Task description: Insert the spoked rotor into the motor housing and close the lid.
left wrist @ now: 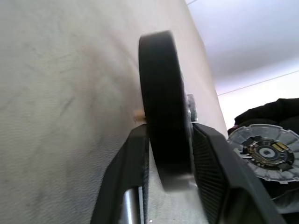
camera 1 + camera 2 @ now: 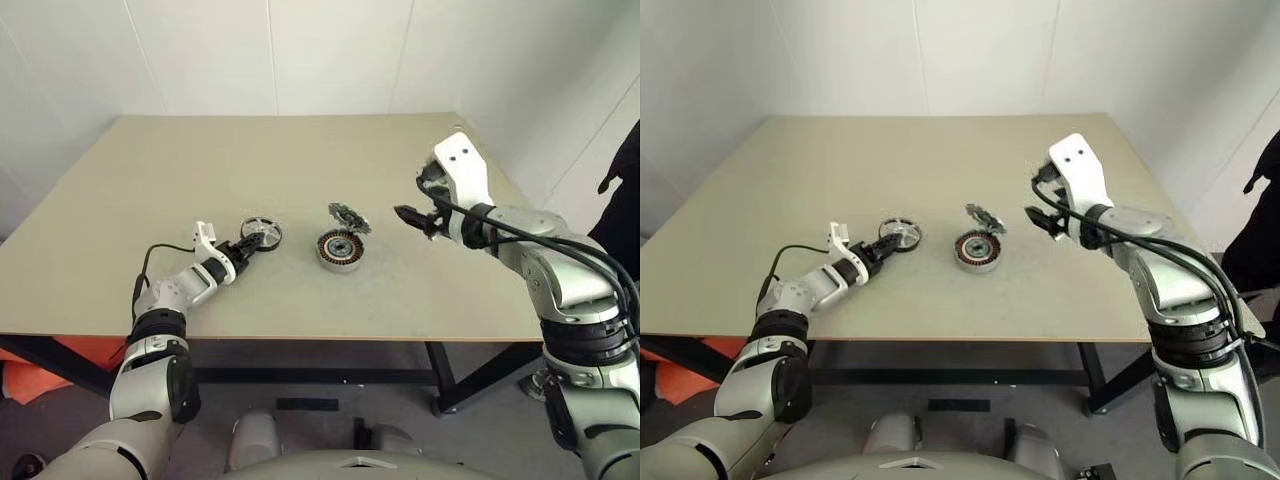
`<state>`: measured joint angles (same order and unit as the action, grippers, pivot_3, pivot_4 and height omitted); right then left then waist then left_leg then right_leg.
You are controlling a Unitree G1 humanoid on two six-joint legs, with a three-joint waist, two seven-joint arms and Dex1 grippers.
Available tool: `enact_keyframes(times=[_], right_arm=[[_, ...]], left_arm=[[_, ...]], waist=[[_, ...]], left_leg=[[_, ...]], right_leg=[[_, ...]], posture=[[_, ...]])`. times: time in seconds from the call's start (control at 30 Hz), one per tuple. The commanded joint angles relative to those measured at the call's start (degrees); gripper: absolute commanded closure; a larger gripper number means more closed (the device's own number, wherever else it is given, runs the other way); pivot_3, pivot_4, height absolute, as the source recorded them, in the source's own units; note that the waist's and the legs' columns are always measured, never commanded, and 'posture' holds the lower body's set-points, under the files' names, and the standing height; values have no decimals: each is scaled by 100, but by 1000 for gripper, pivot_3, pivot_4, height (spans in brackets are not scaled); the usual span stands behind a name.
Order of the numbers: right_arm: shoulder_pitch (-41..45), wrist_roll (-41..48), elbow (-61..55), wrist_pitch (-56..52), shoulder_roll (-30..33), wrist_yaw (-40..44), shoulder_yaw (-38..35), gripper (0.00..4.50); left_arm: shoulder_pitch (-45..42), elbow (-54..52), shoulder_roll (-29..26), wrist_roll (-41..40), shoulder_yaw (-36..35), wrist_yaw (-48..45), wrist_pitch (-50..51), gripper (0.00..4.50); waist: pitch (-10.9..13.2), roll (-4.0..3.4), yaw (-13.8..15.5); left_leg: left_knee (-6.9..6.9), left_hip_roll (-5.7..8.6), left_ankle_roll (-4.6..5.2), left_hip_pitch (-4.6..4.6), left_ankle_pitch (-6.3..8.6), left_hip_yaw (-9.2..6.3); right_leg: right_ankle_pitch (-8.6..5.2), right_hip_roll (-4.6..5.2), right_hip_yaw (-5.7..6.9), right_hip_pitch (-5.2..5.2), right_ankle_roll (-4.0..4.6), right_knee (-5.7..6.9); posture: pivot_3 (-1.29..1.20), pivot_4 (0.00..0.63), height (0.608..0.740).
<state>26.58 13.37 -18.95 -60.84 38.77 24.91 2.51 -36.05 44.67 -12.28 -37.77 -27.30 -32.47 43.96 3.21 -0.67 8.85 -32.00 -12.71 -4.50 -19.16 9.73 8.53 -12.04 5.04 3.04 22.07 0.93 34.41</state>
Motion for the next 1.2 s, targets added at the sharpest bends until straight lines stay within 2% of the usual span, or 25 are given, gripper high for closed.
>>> enact_keyframes(times=[0.03,0.23,0.4,0.57,0.67,0.83,1.0,1.2], right_arm=[[-338,-255,121,384,137,49,226,1110],[-537,-339,346,638,-76,9,257,1110],[-593,-410,532,783,-181,-25,283,1110],[-620,-507,602,819,-291,-42,331,1110],[-623,-539,622,824,-321,-34,325,1110],[-612,-562,657,827,-377,-55,341,1110],[-623,-605,685,868,-441,-79,393,1110],[-624,-624,636,886,-482,-159,293,1110]], left_arm=[[-55,73,-9,32,100,23,174,4081],[-172,-436,-18,-307,220,-217,1114,4076],[-343,-420,-191,-665,121,-437,2105,4076],[-356,-598,-207,-987,129,-643,2967,4076],[-449,-557,-178,-1139,-20,-654,3101,4076],[-517,-857,26,-1237,155,-703,3363,4076],[-630,-955,300,-969,621,-836,2965,4076],[-976,-410,479,-730,876,-983,2548,4076]], waist=[[-5,-11,-18],[-5,-10,-20],[-5,-8,-21],[-5,-8,-39],[-5,-8,-39],[-4,-7,-32],[-3,-6,-33],[-3,-6,-30]], left_leg=[[1,3,2,0,1,2],[-14,0,7,-60,1,2],[-22,8,25,-92,4,4],[-20,4,57,-111,24,4],[-20,4,68,-117,31,5],[-28,6,68,-113,32,6],[-30,4,66,-92,30,7],[-29,5,64,-95,29,6]], right_leg=[[-2,3,0,4,-3,-1],[1,3,1,51,-11,-6],[5,14,-1,58,-6,0],[0,8,-2,90,47,25],[-9,6,-2,92,45,25],[-9,13,-2,82,43,26],[-10,12,-2,62,40,28],[-8,12,-2,64,40,28]], posture=[[0,0,740],[0,0,740],[0,0,740],[0,0,740],[0,0,740],[0,0,740],[0,0,740],[0,0,740]])
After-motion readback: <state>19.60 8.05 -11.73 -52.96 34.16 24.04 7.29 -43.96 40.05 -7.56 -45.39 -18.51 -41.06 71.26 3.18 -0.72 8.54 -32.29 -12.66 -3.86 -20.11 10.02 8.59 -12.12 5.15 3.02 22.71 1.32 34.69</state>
